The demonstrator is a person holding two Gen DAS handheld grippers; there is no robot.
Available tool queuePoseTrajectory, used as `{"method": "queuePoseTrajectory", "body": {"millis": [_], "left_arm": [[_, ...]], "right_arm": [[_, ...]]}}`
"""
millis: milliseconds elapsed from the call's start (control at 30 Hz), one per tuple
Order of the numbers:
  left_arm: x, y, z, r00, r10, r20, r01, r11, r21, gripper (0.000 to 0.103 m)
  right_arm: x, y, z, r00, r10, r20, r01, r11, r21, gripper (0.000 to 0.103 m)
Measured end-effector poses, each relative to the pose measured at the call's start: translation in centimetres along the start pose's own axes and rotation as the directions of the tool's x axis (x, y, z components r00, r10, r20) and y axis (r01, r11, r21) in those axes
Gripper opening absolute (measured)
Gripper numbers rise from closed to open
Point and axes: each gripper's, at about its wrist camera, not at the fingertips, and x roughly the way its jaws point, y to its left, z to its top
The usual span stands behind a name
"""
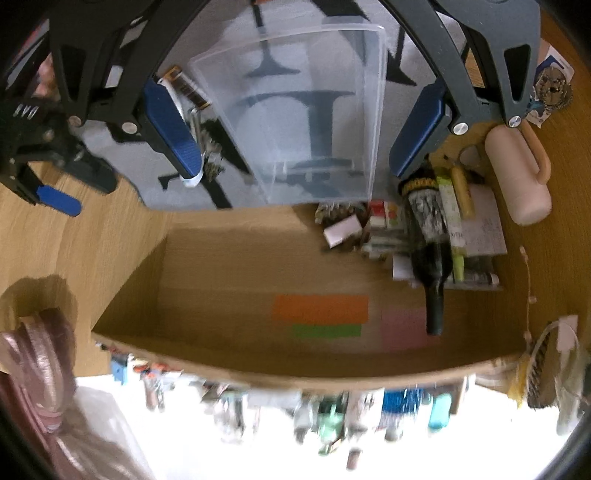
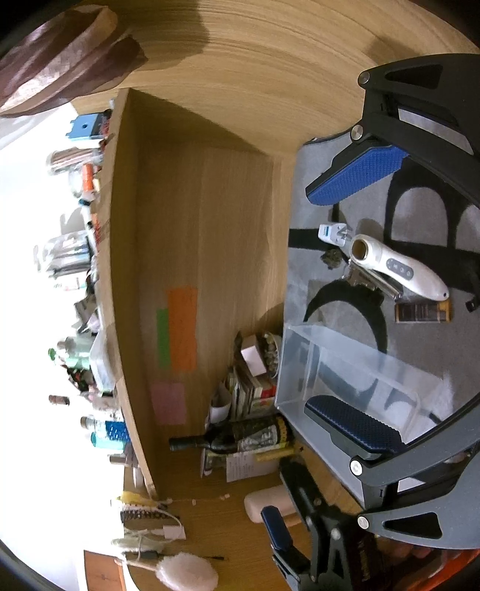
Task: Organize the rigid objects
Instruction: 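Grasp the clear plastic box rim with the left tool while the right tool reaches the white adapter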
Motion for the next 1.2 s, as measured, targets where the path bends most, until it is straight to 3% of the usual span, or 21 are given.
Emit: {"method": "queuePoseTrajectory", "body": {"millis": [100,167,300,367,600,733,800,900,1200], "left_arm": [[1.8,1.7,-0.1,0.996,-0.025,-0.086,0.024,1.000,-0.018,0.101],[3.3,2.9,-0.4,0.989,-0.004,-0.150,0.002,1.000,-0.014,0.081],[5.9,4.9,-1.2,0.968,0.019,-0.250,-0.020,1.000,-0.003,0.075],[7.1,5.8,-1.7,0.955,0.017,-0.298,-0.020,1.000,-0.008,0.064],[10.9,8.4,-2.9,0.886,-0.010,-0.463,-0.023,0.998,-0.066,0.034],[11.9,8.8,-3.2,0.867,-0.032,-0.498,-0.005,0.997,-0.073,0.020],[12.1,8.8,-3.1,0.861,-0.056,-0.505,0.019,0.997,-0.079,0.015],[12.1,8.4,-3.1,0.862,-0.066,-0.502,0.039,0.997,-0.063,0.011],[12.3,8.2,-3.0,0.864,-0.064,-0.499,0.040,0.998,-0.058,0.010]], "right_arm": [[0.9,-1.1,-0.1,0.999,-0.026,-0.027,0.027,0.999,0.029,0.103],[1.6,-1.7,-0.2,0.998,-0.046,-0.045,0.048,0.998,0.044,0.103],[3.5,-3.1,-0.7,0.992,-0.066,-0.109,0.073,0.995,0.069,0.103],[4.4,-3.2,-0.8,0.986,-0.092,-0.140,0.101,0.993,0.055,0.103],[8.1,-3.8,-1.2,0.957,-0.120,-0.263,0.118,0.993,-0.026,0.082],[10.0,-4.5,-1.2,0.940,-0.104,-0.325,0.104,0.994,-0.018,0.070],[11.2,-4.9,-1.2,0.928,-0.091,-0.362,0.096,0.995,-0.004,0.060],[13.2,-5.7,-1.4,0.905,-0.086,-0.418,0.099,0.995,0.010,0.052],[19.4,-7.6,-1.4,0.851,-0.114,-0.513,0.131,0.991,-0.003,0.050]]}}
